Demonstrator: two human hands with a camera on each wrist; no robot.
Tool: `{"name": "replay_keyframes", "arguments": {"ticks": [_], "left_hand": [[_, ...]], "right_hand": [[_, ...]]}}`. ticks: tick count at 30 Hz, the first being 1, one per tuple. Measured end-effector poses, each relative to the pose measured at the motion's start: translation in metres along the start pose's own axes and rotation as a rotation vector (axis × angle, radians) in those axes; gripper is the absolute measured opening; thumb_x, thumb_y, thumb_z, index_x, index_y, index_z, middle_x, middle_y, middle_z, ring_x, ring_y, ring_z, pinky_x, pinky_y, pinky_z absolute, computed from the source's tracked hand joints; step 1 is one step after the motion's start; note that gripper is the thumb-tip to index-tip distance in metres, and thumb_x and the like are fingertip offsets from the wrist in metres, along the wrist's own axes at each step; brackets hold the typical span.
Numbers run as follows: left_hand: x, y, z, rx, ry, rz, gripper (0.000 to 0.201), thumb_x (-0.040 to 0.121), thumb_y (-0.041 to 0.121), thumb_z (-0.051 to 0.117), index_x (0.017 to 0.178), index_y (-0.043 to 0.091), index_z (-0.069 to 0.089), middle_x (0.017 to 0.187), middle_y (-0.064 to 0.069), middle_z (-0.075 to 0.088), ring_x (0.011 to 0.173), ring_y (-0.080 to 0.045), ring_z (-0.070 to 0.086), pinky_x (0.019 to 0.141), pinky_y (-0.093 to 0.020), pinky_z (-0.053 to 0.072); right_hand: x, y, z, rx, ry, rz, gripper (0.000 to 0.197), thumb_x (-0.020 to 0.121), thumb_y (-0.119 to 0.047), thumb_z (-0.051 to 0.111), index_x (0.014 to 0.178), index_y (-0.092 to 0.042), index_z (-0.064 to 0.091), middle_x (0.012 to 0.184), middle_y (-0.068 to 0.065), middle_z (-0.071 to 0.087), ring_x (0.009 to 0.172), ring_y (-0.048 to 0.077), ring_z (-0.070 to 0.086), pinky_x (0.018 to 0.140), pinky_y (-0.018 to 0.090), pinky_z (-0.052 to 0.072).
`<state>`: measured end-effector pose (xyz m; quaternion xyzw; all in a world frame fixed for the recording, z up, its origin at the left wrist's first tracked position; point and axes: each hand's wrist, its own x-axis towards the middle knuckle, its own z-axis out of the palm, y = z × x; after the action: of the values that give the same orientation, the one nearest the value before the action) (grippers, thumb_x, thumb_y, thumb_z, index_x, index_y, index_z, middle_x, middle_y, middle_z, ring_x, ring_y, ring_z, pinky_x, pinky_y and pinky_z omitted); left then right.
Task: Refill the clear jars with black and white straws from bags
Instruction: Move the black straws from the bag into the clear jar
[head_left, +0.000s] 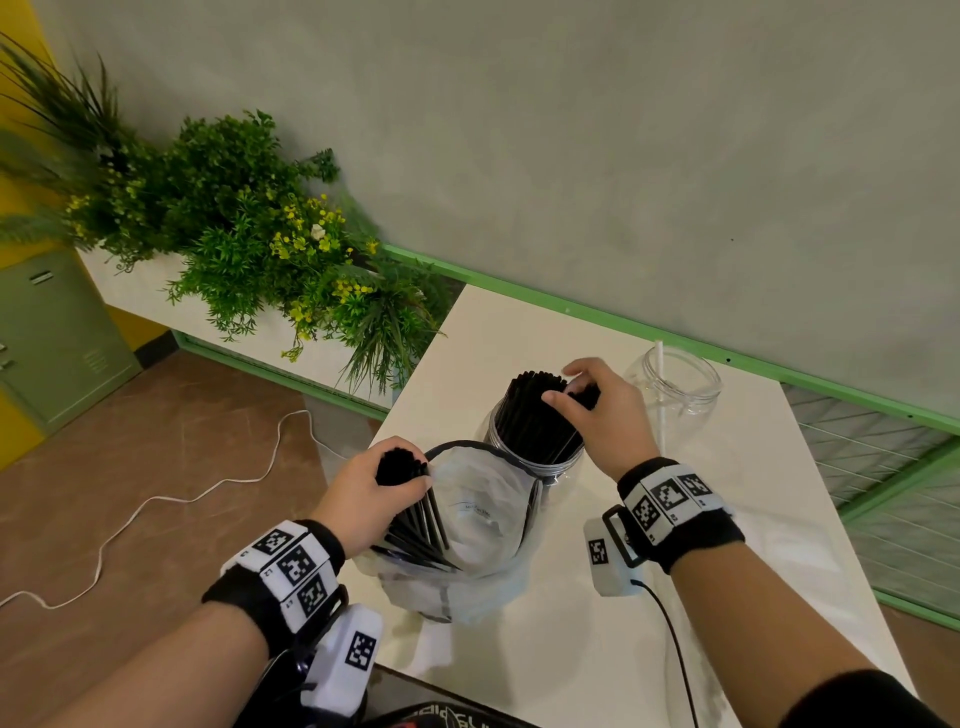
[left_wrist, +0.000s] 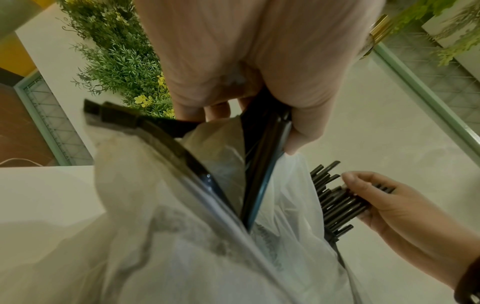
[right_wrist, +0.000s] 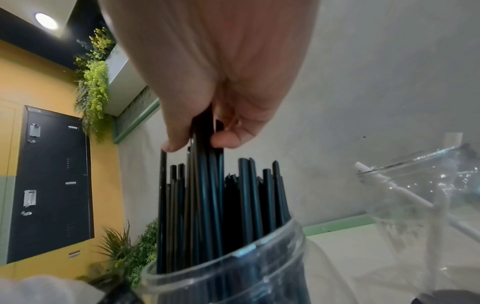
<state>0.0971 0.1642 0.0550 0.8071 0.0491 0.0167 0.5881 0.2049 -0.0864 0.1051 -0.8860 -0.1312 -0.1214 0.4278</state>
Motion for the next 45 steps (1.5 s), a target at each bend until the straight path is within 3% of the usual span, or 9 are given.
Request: {"name": "replay_keyframes", "arguments": {"ticks": [4,10,14,17,24,31,37,41,45], "left_hand": [[0.0,0.001,0.0,0.004,-0.001,0.005,0.01,0.083,0.012,0.07,0.085,0.02,0.064,0.082,-0.001,0.066,0.08,-0.014,0.061,0.072,-0.024,0.047],[-0.001,0.003,0.0,0.0,0.005,0.008,0.008,0.083,0.012,0.069,0.086,0.017,0.064,0.083,-0.002,0.066,0.079,-0.012,0.061,0.07,-0.019,0.046],[-0.001,0.002,0.001,-0.006,0.007,0.006,0.009,0.083,0.011,0.069,0.085,0.018,0.064,0.082,0.0,0.066,0.078,-0.01,0.061,0.069,-0.018,0.045],[0.0,0.001,0.001,-0.011,0.005,0.008,0.009,0.083,0.011,0.069,0.086,0.018,0.064,0.082,-0.001,0.066,0.08,-0.013,0.061,0.071,-0.021,0.046],[0.0,0.0,0.002,-0.014,0.009,0.022,0.01,0.083,0.011,0.07,0.084,0.019,0.064,0.082,-0.001,0.066,0.08,-0.013,0.061,0.073,-0.023,0.047],[0.001,0.001,0.0,-0.026,0.01,0.007,0.012,0.083,0.011,0.07,0.084,0.021,0.064,0.082,0.0,0.066,0.082,-0.017,0.062,0.077,-0.03,0.049],[-0.001,0.003,0.0,-0.013,0.009,0.019,0.013,0.082,0.011,0.07,0.081,0.023,0.065,0.078,0.012,0.067,0.077,-0.006,0.061,0.073,-0.025,0.049],[-0.002,0.004,0.001,-0.004,0.007,0.03,0.013,0.083,0.01,0.069,0.081,0.022,0.064,0.076,0.018,0.066,0.072,0.001,0.059,0.069,-0.019,0.046],[-0.001,0.003,0.0,-0.014,0.001,0.034,0.013,0.083,0.01,0.069,0.081,0.022,0.064,0.075,0.015,0.066,0.072,-0.001,0.06,0.069,-0.018,0.045]], "right_hand": [[0.0,-0.008,-0.003,0.109,0.105,0.011,0.041,0.079,-0.018,0.077,0.113,-0.022,0.054,0.091,-0.006,0.059,0.088,0.009,0.055,0.076,0.019,0.048],[-0.007,-0.003,0.0,0.214,0.049,0.042,0.024,0.092,-0.002,0.058,0.108,-0.019,0.056,0.097,-0.004,0.069,0.09,0.003,0.063,0.083,0.021,0.05],[-0.02,0.006,0.004,0.144,0.062,0.006,0.017,0.098,-0.014,0.051,0.113,-0.02,0.056,0.108,-0.004,0.065,0.104,0.008,0.06,0.085,0.013,0.046],[-0.03,0.017,0.004,-0.002,0.067,-0.028,0.031,0.095,-0.022,0.056,0.126,-0.019,0.053,0.12,-0.006,0.053,0.112,0.016,0.051,0.09,0.026,0.042],[-0.044,0.017,-0.008,0.166,0.241,0.035,0.031,0.086,0.003,0.063,0.092,-0.027,0.062,0.097,0.004,0.063,0.08,0.004,0.059,0.073,0.009,0.047],[-0.03,-0.012,-0.023,0.492,0.368,0.119,0.017,0.085,-0.004,0.069,0.089,-0.02,0.062,0.086,0.002,0.068,0.078,0.012,0.066,0.077,0.022,0.053],[-0.019,-0.016,-0.004,0.088,0.077,-0.071,0.021,0.083,-0.006,0.071,0.091,-0.024,0.063,0.091,-0.002,0.065,0.082,0.007,0.061,0.075,0.013,0.046],[-0.014,-0.011,0.008,-0.043,0.115,-0.069,0.015,0.083,-0.016,0.073,0.089,-0.023,0.062,0.084,-0.006,0.06,0.08,0.001,0.055,0.07,0.005,0.037],[-0.011,-0.01,0.012,-0.166,0.1,-0.123,0.006,0.083,-0.021,0.073,0.086,-0.019,0.069,0.081,-0.019,0.052,0.088,0.012,0.053,0.081,0.026,0.044]]}}
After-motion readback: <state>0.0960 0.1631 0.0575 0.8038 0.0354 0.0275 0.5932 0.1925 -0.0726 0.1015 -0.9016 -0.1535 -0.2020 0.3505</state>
